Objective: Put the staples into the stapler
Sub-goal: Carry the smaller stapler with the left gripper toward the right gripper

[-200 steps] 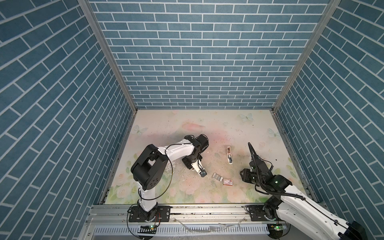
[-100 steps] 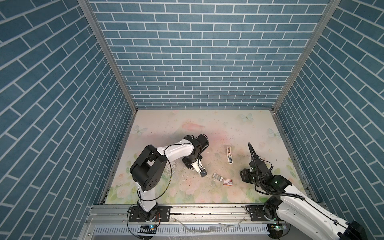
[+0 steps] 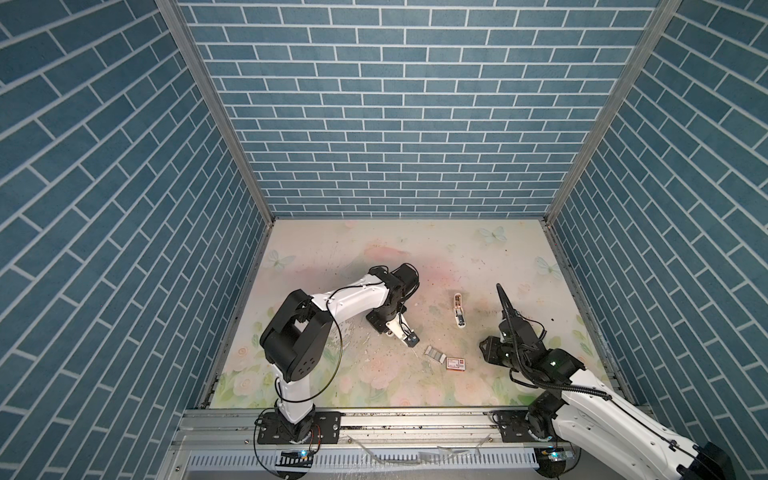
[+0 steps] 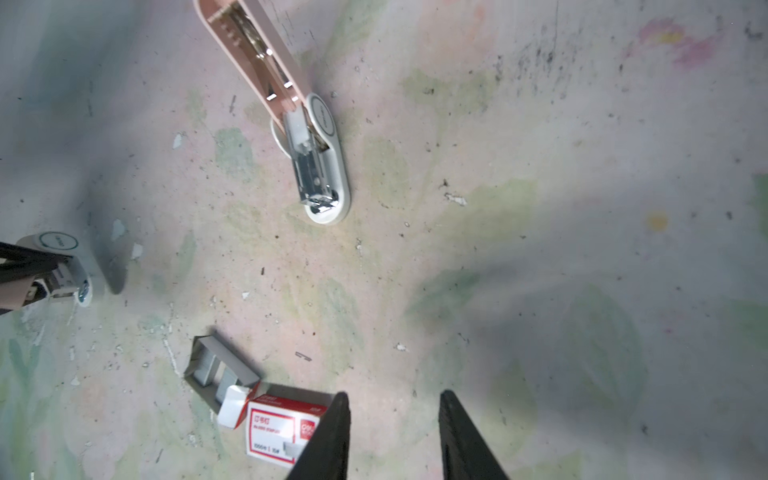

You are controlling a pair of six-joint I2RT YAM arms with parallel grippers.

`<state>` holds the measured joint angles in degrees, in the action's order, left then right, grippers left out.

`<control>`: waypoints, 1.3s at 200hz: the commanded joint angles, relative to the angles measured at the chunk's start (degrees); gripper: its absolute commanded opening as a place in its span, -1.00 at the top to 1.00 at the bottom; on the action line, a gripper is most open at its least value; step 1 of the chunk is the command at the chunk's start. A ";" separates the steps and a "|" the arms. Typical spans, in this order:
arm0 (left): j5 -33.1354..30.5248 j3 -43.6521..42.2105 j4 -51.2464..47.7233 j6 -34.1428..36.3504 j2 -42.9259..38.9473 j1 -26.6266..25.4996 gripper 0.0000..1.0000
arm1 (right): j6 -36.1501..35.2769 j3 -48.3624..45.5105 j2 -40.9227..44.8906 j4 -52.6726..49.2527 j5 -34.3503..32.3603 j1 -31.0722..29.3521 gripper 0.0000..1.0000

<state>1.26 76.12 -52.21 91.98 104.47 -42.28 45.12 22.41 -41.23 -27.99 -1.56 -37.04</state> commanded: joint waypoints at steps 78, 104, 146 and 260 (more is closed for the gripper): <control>13.92 2.98 -1.03 -34.71 -11.58 0.18 0.88 | -4.22 14.50 -12.73 12.40 27.51 -0.14 0.26; 15.14 2.47 -1.04 -37.86 -12.37 -0.17 0.88 | -4.08 18.24 -20.74 17.18 34.44 -0.23 0.28; 16.28 2.98 1.40 -41.52 -13.06 -0.32 0.89 | -2.83 20.04 -26.31 23.60 37.93 -0.23 0.28; 17.42 5.45 3.01 -44.52 -11.90 -1.66 0.94 | -0.39 20.49 -33.45 30.64 39.25 -0.22 0.29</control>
<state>17.43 79.48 -49.41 48.60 92.31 -43.57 43.59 41.41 -72.64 0.12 36.49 -37.04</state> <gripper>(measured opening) 0.260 0.358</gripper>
